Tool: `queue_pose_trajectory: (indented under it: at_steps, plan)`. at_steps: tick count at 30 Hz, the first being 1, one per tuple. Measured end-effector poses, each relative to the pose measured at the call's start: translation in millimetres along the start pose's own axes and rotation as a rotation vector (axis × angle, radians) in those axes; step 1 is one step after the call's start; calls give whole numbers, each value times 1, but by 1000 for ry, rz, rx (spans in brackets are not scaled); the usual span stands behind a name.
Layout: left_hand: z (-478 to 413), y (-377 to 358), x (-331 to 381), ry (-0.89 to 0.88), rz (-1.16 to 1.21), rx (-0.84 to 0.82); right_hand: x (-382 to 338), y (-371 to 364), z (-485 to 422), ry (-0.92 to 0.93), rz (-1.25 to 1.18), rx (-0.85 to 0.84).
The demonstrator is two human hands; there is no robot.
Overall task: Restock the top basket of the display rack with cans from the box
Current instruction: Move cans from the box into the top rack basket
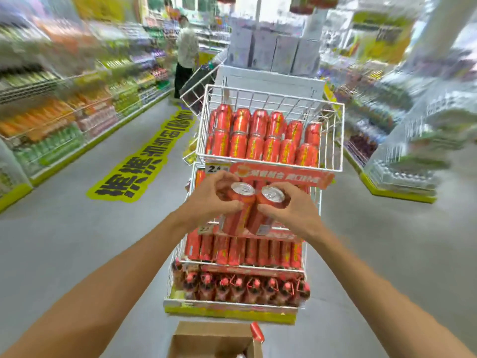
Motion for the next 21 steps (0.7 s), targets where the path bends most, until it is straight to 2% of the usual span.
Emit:
queue_pose_trajectory:
  at_steps: [5, 11, 21]
  plan:
    - [-18, -24, 18, -15, 215, 147, 10, 36, -10, -32, -77, 155]
    - [-70, -47, 27, -10, 301, 286, 45, 59, -59, -20, -167, 179]
    - [-221, -94, 102, -41, 231, 334, 151, 142, -176, -22, -282, 219]
Point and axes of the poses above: each hand's wrist, its own z-axis away from the middle knuckle, its own y-axis out of the back of the hand, x = y × z, the point moved 6 cm from there along -z, towards the middle knuckle, and after that the axes turned 15 degrees about y, right-handed, at the moved point
